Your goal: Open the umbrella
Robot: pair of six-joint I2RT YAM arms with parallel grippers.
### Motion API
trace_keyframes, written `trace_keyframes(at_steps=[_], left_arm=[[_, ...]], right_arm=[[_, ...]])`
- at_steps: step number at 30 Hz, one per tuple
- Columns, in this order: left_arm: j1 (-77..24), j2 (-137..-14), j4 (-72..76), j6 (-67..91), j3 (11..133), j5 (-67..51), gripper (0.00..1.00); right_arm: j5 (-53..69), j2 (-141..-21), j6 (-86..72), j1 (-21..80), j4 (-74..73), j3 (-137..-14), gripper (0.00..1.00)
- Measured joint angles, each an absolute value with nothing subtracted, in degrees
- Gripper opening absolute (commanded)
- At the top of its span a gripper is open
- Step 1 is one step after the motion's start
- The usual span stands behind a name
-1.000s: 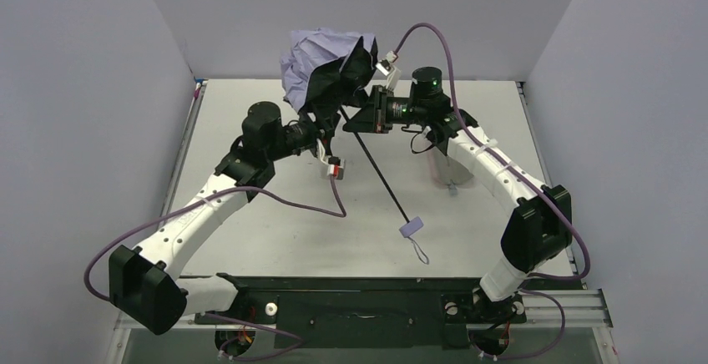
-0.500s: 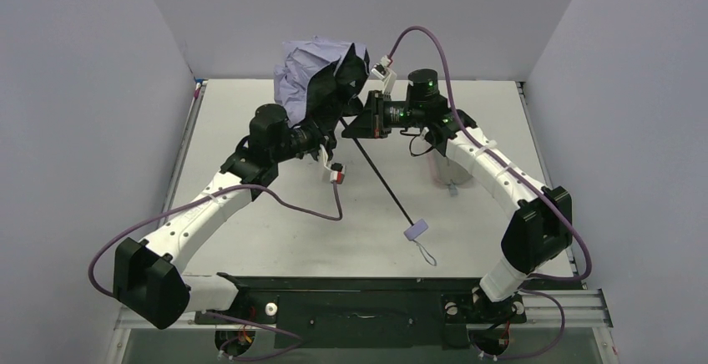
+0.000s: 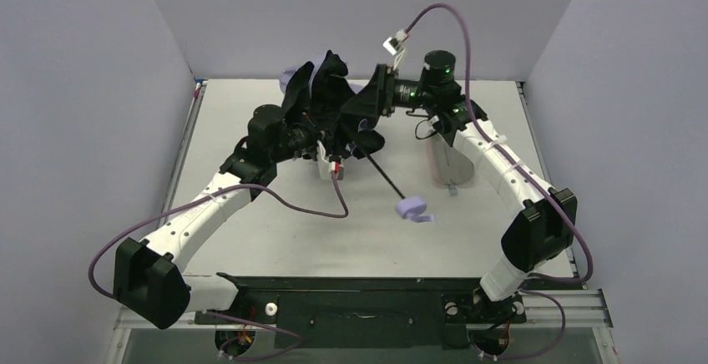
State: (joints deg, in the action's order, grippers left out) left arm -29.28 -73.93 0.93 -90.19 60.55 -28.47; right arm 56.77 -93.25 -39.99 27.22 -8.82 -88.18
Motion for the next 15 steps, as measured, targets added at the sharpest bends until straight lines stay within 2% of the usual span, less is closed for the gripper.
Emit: trace_keyframes(at_steps=[7, 10, 15], left_arm=[[-28.80, -73.82, 0.93, -69.17, 60.69, -33.34, 0.00], [-28.18, -74.08, 2.92, -55.13, 61.71, -34.65, 0.00], [-25.21, -76.01, 8.97, -31.33, 66.26, -35.51, 0.00]], right_arm=[[53.10, -94.76, -50.94, 12.91, 9.78, -98.76, 0.69], [48.95, -93.65, -49.95, 8.64, 12.51, -97.93, 0.69], [45.32, -91.24, -44.80, 9.26, 11.86, -91.33, 0.69]])
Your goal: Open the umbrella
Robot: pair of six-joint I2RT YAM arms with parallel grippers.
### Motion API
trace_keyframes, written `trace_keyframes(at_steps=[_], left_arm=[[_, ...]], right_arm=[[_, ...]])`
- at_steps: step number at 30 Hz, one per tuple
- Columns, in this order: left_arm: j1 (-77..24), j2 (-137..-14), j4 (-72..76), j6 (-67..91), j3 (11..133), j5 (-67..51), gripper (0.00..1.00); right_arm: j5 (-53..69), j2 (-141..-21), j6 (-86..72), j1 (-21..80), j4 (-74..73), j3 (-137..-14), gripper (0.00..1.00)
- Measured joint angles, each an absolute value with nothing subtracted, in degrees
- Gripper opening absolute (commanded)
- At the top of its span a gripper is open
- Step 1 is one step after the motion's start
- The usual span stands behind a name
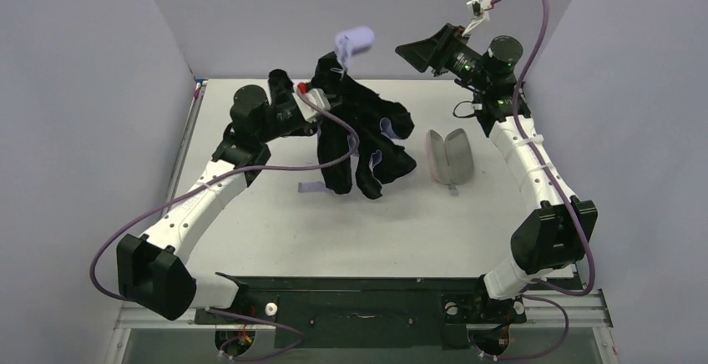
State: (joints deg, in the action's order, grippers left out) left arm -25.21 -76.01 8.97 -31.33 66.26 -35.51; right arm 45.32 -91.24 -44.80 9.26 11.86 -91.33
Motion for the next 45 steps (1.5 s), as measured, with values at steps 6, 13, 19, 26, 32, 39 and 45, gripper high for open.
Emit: trace_keyframes(at_steps=[6, 13, 19, 26, 32, 39, 45], left_arm=[[-22.35, -78.54, 16.45, -8.27, 69.60, -36.88, 0.00], [-22.13, -80.53, 17.78, 4.40, 70.06, -40.21, 0.00], [-22.13, -80.82, 17.19, 6.92, 70.70, -42.59, 0.00], [-22.85, -80.82, 14.81, 6.11, 72.64, -45.47, 0.00], [-23.99, -80.82, 12.56, 4.58, 73.06, -47.53, 0.00], [-24.77, -81.30, 9.30, 2.87, 74.13, -49.74, 0.00], [-24.64, -81.78, 8.78, 3.27, 74.65, -49.47, 0.33]], right_arm=[[44.99, -89.93, -39.35, 12.10, 10.90, -86.46, 0.71], [44.84, -87.81, -26.59, 20.53, 3.73, -90.56, 0.73], [45.08, -87.50, -15.27, 25.74, -4.89, -96.66, 0.67], [44.16, -88.47, -6.11, 27.90, -15.29, -99.20, 0.61], [43.27, -90.08, -3.01, 30.13, -18.55, -100.31, 0.51], [43.29, -90.94, -2.00, 31.22, -19.18, -100.84, 0.13], [42.50, -90.96, -0.97, 31.57, -19.42, -101.23, 0.00]])
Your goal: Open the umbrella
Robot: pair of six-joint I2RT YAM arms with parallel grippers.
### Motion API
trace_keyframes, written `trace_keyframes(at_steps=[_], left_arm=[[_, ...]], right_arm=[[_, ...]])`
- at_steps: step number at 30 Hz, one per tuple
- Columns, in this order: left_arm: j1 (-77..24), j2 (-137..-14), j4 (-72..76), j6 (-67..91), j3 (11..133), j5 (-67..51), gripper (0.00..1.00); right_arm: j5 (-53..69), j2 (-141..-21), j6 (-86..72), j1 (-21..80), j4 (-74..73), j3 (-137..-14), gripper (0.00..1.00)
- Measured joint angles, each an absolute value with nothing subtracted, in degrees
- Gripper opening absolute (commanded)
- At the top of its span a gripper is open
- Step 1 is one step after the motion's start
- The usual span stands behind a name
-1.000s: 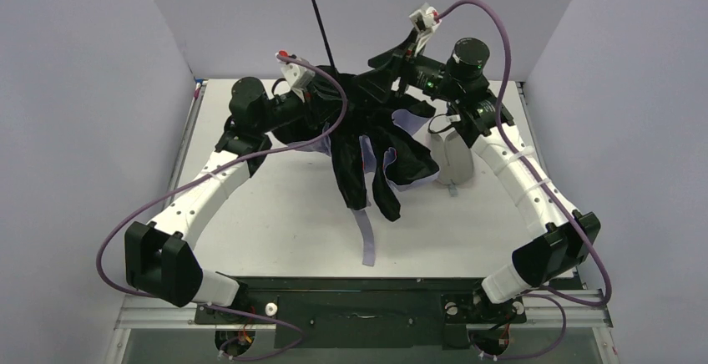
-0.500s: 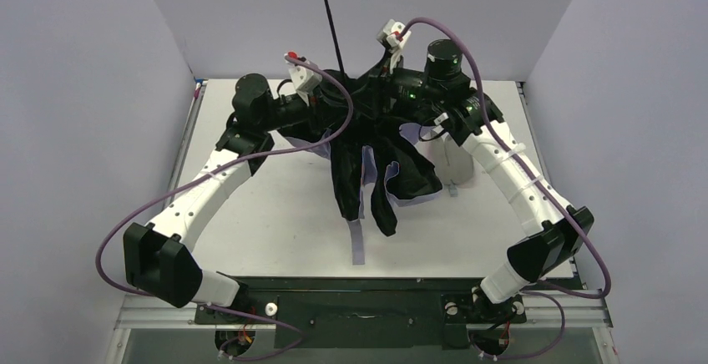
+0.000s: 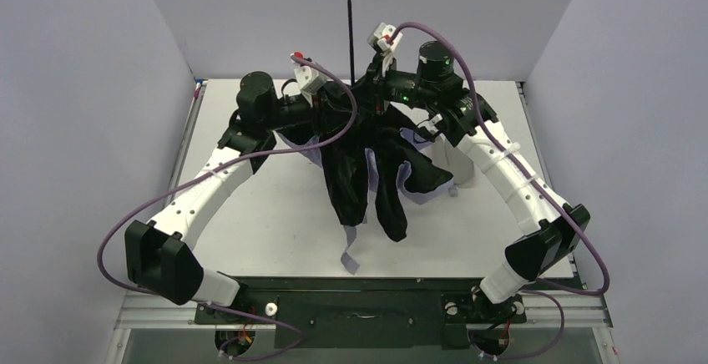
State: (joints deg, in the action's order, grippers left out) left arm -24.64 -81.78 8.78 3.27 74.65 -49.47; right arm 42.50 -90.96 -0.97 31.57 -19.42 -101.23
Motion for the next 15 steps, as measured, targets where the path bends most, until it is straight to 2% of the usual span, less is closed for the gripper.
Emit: trace_keyframes(at_steps=[2, 10, 15], left_arm=[[-24.67, -81.67, 9.74, 3.36, 74.50, -48.31, 0.38], [-25.63, -78.85, 16.93, 4.25, 69.60, -38.37, 0.48], [-28.51, -78.87, 17.26, 3.73, 69.10, -35.14, 0.51]], right_arm=[[41.25, -90.96, -1.96, 31.59, -19.11, -101.19, 0.00], [32.38, -90.85, -11.14, 30.92, -11.97, -95.61, 0.00], [28.84, -90.17, -15.77, 30.81, -9.17, -93.21, 0.00]])
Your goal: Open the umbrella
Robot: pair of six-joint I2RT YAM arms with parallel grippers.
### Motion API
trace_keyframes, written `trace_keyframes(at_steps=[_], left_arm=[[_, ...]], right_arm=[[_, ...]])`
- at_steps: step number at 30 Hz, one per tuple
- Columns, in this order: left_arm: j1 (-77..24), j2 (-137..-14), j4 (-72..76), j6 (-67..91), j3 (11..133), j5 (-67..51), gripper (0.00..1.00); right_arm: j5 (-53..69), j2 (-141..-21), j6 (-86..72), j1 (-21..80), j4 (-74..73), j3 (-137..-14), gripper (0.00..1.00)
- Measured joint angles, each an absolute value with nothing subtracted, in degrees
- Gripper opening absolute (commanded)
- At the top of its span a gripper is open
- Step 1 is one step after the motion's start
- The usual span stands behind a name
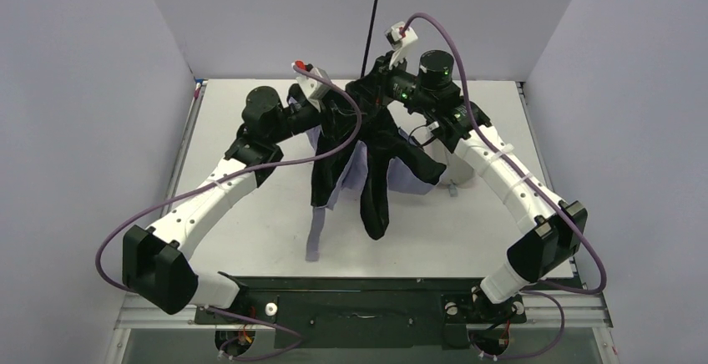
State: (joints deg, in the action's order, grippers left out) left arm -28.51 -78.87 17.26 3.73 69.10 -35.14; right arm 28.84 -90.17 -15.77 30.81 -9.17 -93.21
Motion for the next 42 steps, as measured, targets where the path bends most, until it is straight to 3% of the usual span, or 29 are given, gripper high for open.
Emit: trace_keyframes(at_steps=[13, 16, 22, 24, 27, 28, 30, 31, 33, 35, 42], left_arm=[[-31.20, -79.75, 17.80, 1.52, 68.14, -24.97, 0.47], [-31.20, -79.88, 17.87, 1.21, 67.96, -23.97, 0.40], [-32.21, -80.47, 18.13, 0.25, 67.96, -24.27, 0.35], [-32.60, -80.49, 18.22, -0.54, 67.96, -24.43, 0.26], [-33.43, -80.55, 18.26, -1.19, 67.96, -24.82, 0.02], [-33.71, -80.60, 18.26, -1.52, 67.96, -24.99, 0.00], [-33.74, -80.71, 18.28, -0.73, 67.96, -24.29, 0.00], [-33.47, -80.73, 18.41, -0.84, 67.96, -24.69, 0.00], [-33.43, -80.73, 18.50, -0.73, 67.96, -24.86, 0.00], [-33.63, -80.73, 18.74, -0.78, 67.42, -25.71, 0.00], [-34.00, -80.82, 19.16, 1.34, 66.83, -27.29, 0.00]], right_arm=[[25.58, -85.14, -18.72, 30.98, -5.82, -89.97, 0.00], [25.80, -84.07, -18.63, 31.22, -5.72, -89.80, 0.00], [26.02, -83.85, -18.72, 31.22, -5.21, -88.88, 0.00], [26.26, -83.85, -18.79, 31.22, -5.17, -88.71, 0.00], [26.85, -83.85, -18.94, 31.48, -5.17, -88.60, 0.00], [27.00, -83.85, -18.96, 31.57, -5.13, -88.58, 0.00], [27.18, -83.68, -18.63, 31.53, -5.10, -88.36, 0.12], [27.20, -83.66, -18.52, 31.55, -4.91, -88.29, 0.28], [27.40, -83.66, -18.98, 31.57, -4.73, -88.14, 0.44], [27.90, -83.66, -19.03, 31.66, -3.66, -88.12, 0.47], [28.14, -83.74, -19.09, 31.99, -2.11, -87.18, 0.40]])
